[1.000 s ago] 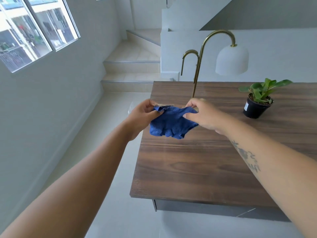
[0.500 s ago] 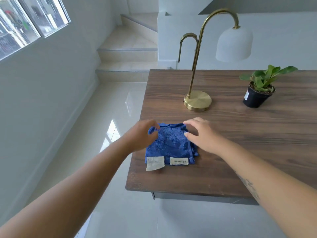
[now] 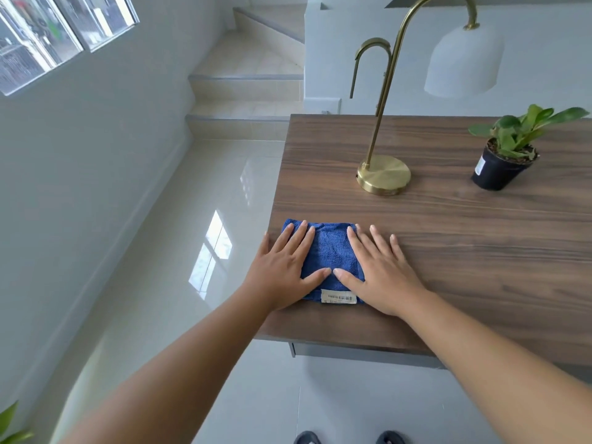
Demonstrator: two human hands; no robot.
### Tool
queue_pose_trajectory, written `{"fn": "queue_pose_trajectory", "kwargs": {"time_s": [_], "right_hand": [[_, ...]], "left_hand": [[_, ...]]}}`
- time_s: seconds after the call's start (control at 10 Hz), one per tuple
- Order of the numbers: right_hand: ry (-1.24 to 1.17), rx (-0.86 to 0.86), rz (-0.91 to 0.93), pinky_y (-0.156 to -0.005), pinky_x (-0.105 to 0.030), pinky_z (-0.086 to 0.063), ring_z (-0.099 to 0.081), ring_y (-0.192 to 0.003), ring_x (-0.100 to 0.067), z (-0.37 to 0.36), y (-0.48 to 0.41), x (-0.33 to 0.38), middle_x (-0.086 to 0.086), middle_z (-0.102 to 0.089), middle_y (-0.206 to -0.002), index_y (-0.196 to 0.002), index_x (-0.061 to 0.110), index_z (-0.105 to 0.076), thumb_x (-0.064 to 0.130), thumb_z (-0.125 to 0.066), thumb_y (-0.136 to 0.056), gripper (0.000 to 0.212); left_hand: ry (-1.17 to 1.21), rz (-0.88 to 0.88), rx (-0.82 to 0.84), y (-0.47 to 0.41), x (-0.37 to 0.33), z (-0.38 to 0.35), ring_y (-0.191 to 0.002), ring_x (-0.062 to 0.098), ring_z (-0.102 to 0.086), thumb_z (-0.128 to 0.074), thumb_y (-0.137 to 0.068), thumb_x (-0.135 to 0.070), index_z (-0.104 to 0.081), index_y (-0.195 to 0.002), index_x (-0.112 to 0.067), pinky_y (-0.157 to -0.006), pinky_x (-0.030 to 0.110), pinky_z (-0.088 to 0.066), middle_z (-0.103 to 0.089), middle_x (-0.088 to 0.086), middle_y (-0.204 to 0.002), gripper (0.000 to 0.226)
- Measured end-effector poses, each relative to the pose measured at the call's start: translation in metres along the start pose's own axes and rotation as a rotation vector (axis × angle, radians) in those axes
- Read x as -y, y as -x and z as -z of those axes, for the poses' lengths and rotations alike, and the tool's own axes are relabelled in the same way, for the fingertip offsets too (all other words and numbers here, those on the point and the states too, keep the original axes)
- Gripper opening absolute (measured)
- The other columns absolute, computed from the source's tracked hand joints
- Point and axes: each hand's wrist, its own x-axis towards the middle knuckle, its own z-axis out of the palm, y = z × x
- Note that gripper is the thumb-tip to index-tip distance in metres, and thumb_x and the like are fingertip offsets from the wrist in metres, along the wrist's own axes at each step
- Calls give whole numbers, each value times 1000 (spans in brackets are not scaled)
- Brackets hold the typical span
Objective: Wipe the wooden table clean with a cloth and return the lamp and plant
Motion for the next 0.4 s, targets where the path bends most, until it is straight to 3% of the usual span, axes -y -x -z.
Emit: {"fn": "queue_pose_trajectory", "kwargs": {"time_s": [0.4], "right_hand": [[-31, -25, 36, -119, -45, 6, 10, -148, -14, -4, 35, 42, 9, 8, -162, -152, 28, 13, 75, -8, -84, 85]], "left_hand": [[69, 10, 2, 55, 12, 5, -149, 14, 7, -16, -88, -75, 1, -155, -28, -119, 48, 0, 3, -9, -163, 84]]}}
